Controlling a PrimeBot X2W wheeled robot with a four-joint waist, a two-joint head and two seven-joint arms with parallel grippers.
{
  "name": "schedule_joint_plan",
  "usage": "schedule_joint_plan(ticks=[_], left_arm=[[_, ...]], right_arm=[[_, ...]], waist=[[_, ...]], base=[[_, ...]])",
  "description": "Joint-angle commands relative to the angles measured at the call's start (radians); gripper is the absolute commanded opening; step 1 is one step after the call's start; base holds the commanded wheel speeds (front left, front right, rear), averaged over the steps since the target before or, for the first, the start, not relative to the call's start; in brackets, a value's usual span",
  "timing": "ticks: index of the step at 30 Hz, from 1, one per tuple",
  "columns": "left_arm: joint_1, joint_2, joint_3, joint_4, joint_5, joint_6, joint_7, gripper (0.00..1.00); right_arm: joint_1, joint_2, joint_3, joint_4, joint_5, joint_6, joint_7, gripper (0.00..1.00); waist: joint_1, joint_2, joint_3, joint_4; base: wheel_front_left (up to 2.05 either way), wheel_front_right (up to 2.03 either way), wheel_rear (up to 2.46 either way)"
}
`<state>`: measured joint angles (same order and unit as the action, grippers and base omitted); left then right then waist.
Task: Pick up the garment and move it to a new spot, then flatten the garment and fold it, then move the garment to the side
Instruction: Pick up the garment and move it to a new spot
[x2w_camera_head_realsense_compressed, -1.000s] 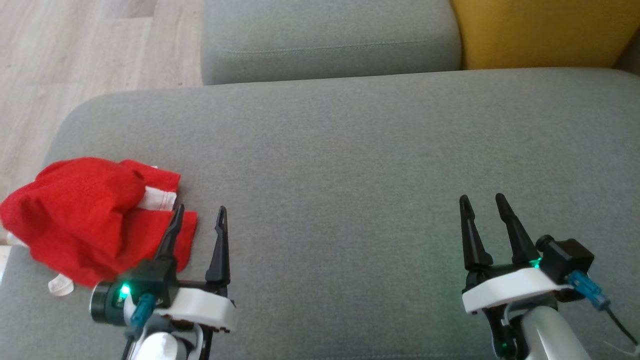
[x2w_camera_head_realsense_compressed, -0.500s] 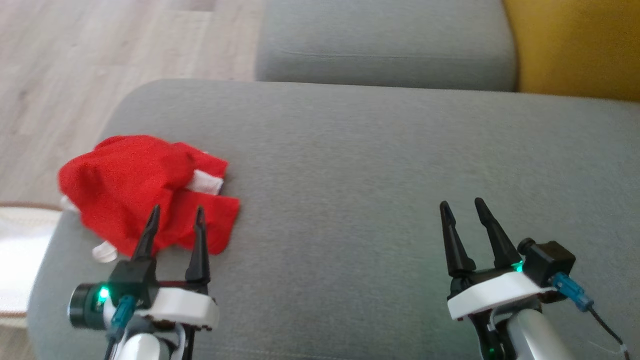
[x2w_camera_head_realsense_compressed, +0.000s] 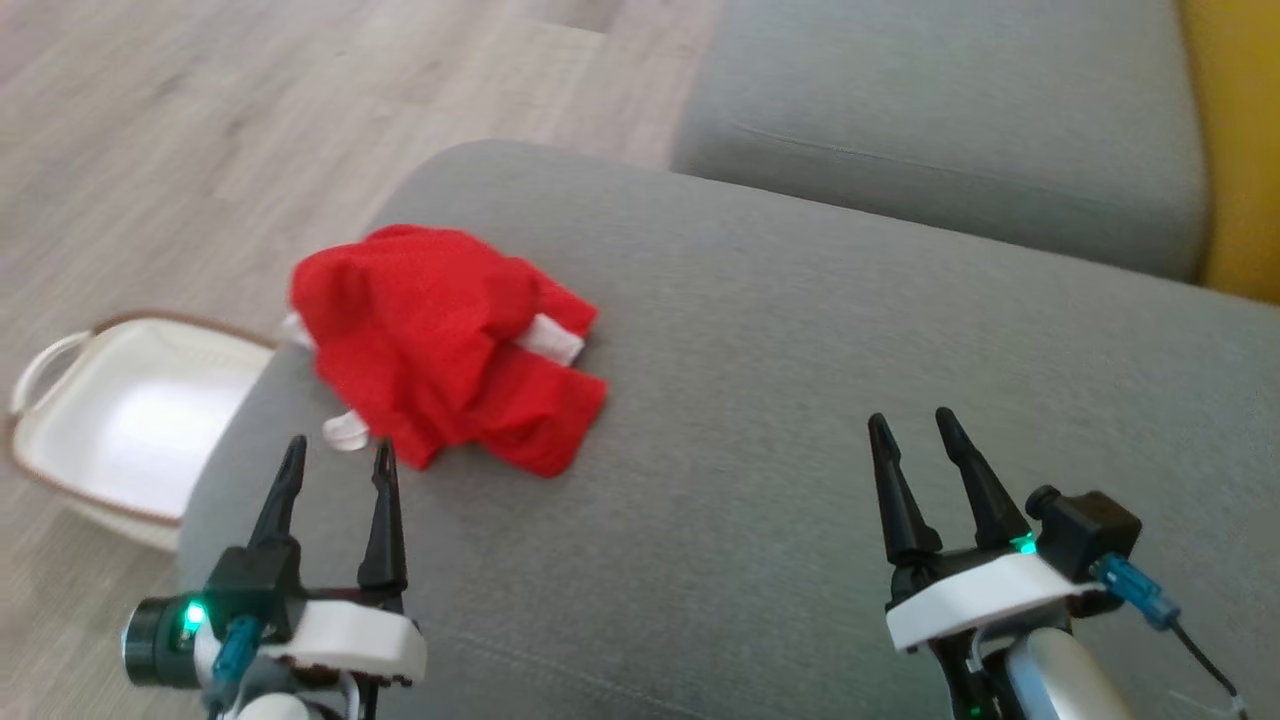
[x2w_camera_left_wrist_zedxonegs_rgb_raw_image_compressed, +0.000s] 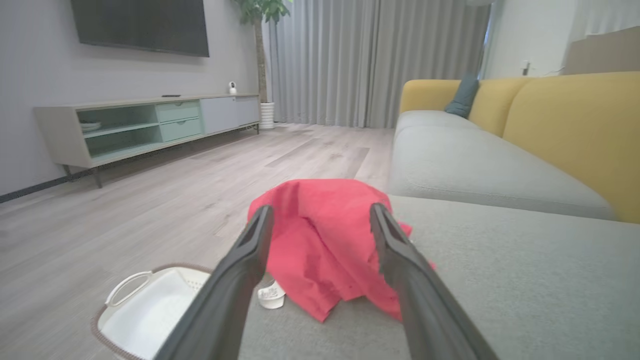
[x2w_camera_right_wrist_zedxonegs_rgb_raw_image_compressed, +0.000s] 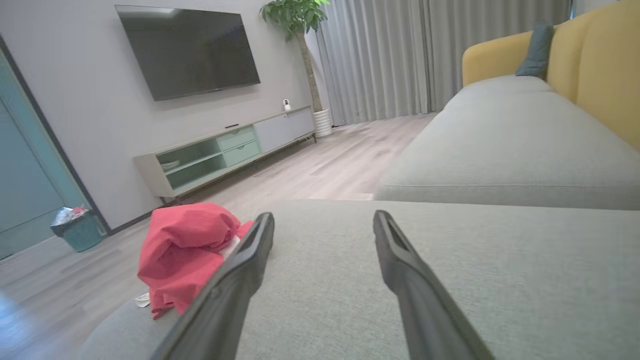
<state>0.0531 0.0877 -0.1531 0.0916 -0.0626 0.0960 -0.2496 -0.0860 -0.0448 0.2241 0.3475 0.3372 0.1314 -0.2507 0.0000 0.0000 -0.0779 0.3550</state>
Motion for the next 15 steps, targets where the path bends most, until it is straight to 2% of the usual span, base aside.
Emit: schedule_joint_plan(ticks=[1,6,15], left_arm=[[-0.032,-0.003,0.032,-0.039,0.009,-0.001,-0.012,1.0],[-0.02,-0.008,0.04,-0.055,-0.001,-0.001,-0.012,1.0],[-0.013,-0.008,0.054,-0.066,0.004,-0.002,-0.012,1.0]], right_arm=[[-0.013,-0.005,0.023,-0.031,0.01,-0.001,-0.011,1.0],[-0.009,-0.005,0.038,-0.033,0.025,-0.001,-0.011,1.0],[-0.025,-0.005,0.059,-0.028,0.035,-0.001,-0.011,1.0]], waist=[[0.0,0.0,-0.008,0.047],[0.0,0.0,-0.007,0.1],[0.0,0.0,0.002,0.111]], base=[[0.0,0.0,0.0],[0.0,0.0,0.0],[0.0,0.0,0.0]])
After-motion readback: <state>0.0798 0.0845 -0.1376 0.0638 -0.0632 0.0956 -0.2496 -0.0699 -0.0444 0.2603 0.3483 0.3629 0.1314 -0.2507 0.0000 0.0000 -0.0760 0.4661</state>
